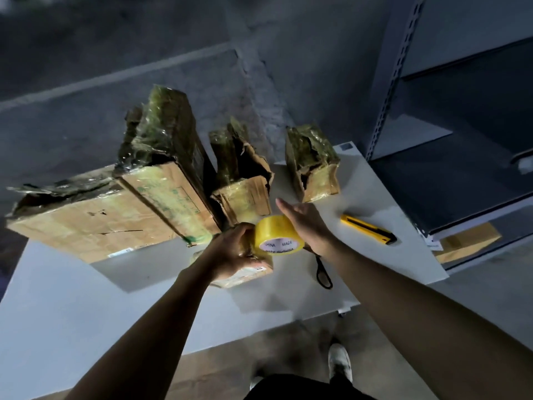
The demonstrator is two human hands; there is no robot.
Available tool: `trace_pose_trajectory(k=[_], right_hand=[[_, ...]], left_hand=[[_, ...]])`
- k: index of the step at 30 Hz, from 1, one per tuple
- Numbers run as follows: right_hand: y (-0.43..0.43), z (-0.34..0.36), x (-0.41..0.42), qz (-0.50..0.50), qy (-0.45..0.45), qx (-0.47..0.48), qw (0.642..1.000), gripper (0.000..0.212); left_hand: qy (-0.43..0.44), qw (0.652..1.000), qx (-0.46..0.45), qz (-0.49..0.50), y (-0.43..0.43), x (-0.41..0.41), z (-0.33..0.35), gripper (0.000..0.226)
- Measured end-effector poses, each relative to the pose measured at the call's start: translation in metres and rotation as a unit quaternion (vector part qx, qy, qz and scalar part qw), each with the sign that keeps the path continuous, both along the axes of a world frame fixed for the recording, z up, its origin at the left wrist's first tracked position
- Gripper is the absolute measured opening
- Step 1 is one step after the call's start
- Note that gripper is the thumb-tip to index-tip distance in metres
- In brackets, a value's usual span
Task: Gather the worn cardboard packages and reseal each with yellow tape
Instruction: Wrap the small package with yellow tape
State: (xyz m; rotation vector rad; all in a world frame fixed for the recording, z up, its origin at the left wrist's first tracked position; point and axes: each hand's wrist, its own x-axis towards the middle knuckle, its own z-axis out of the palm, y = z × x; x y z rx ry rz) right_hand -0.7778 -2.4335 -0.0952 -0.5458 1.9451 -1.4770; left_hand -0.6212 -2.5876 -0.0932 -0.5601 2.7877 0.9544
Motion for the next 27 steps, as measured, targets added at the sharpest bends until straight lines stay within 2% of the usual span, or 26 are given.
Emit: trace_pose_trajectory(k=[2, 4, 8, 11, 14, 16, 19, 22, 24, 26, 27], right_hand=[[-0.006, 0.016, -0.002, 0.002, -0.048, -0.046, 0.998, 0.052], [-0.016, 0.026, -0.001, 0.031, -0.056, -0.072, 0.995, 0.051], [-0.037, 0.035, 0.015, 0.064, -0.014, -0.083, 0.994, 0.078], [-0.057, 0.051, 0.028, 0.064, 0.028, -0.098, 0.993, 0.061], [-0.075, 0.064, 0.035, 0.091, 0.089, -0.086, 0.988, 0.063], [-0.082, 0.063, 0.04, 0.118, 0.093, -0.071, 0.986, 0.062], [-0.08, 0.054, 0.049, 0.152, 0.073, -0.058, 0.984, 0.058], [-0.076, 0.046, 0.053, 0.165, 0.018, -0.045, 0.985, 0.055], [-0.073, 0.04, 0.053, 0.154, -0.032, -0.057, 0.986, 0.064], [-0.072, 0.039, 0.054, 0.148, -0.035, -0.053, 0.987, 0.073], [-0.072, 0.042, 0.056, 0.144, -0.016, -0.046, 0.988, 0.068]], left_hand=[[0.019, 0.998, 0.046, 0.039, -0.003, 0.004, 0.006, 0.077], [0.023, 0.994, 0.079, 0.076, -0.005, 0.009, 0.008, 0.071], [0.024, 0.991, 0.104, 0.082, -0.009, 0.022, 0.01, 0.074], [0.031, 0.987, 0.126, 0.09, -0.021, 0.035, 0.014, 0.083], [0.033, 0.981, 0.162, 0.106, -0.031, 0.044, 0.011, 0.094], [0.029, 0.978, 0.177, 0.104, -0.029, 0.046, 0.006, 0.099], [0.034, 0.97, 0.213, 0.115, -0.023, 0.051, -0.007, 0.104], [0.051, 0.967, 0.218, 0.126, -0.024, 0.056, -0.018, 0.092], [0.057, 0.969, 0.205, 0.129, -0.024, 0.057, -0.019, 0.085], [0.066, 0.972, 0.188, 0.123, -0.024, 0.057, -0.019, 0.081], [0.069, 0.974, 0.181, 0.121, -0.024, 0.057, -0.019, 0.079]])
